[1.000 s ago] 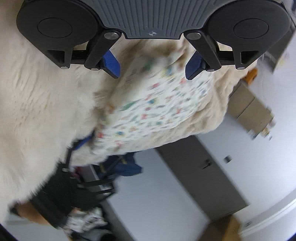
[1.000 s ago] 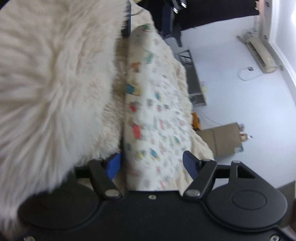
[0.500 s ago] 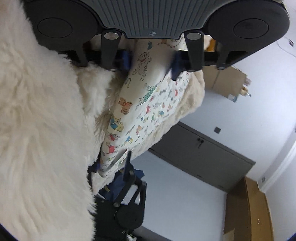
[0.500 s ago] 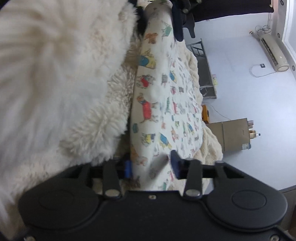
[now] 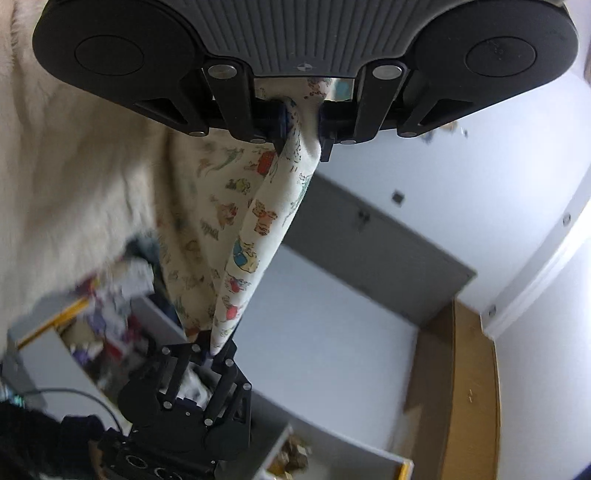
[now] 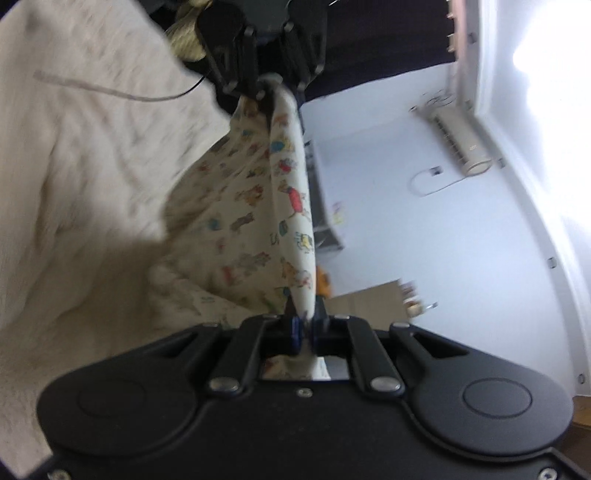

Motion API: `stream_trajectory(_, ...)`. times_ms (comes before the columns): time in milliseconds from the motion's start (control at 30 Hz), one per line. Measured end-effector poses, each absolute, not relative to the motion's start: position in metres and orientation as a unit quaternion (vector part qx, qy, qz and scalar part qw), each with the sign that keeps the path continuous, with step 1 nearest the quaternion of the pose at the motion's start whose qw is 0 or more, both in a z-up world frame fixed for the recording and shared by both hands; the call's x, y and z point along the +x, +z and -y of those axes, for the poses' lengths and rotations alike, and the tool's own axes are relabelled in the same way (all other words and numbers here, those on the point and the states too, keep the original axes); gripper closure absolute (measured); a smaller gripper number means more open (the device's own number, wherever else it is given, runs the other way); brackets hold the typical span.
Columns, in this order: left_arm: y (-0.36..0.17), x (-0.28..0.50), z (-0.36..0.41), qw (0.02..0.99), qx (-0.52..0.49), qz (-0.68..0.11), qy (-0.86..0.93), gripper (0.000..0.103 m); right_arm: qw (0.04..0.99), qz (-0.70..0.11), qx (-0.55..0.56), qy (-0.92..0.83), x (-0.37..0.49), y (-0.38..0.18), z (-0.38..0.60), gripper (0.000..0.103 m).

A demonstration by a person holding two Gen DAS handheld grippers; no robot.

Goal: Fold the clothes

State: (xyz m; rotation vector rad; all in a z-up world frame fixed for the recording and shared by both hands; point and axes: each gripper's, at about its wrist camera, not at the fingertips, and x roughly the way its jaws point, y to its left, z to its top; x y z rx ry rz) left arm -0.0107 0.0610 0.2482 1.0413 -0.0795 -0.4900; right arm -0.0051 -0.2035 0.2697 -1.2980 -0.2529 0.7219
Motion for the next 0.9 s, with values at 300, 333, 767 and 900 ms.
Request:
stream_trajectory(300, 0.320, 0.000, -0.077, 0.815, 0.507, 0.057, -0.273, 0.088, 0.748, 0.092, -0.575, 0.317, 0.035, 0.368, 0.208, 0.097)
stream_trajectory(333, 0.317, 0.001, -0.078, 0.813, 0.510, 0.056, -0.275, 0.087, 0.750, 0.085, -0.572, 0.320, 0.040, 0.368, 0.209, 0.097)
stream_trajectory(767, 0.307, 0.117, -0.077, 0.822, 0.551, 0.127, -0.069, 0.103, 0.768, 0.092, -0.593, 0.224, 0.150, 0.335, 0.191, 0.101)
stream_trajectory(900, 0.284, 0.096, -0.085, 0.850, 0.503, 0.101, -0.122, 0.103, 0.781, 0.129, -0.558, 0.252, 0.135, 0.298, 0.196, 0.103)
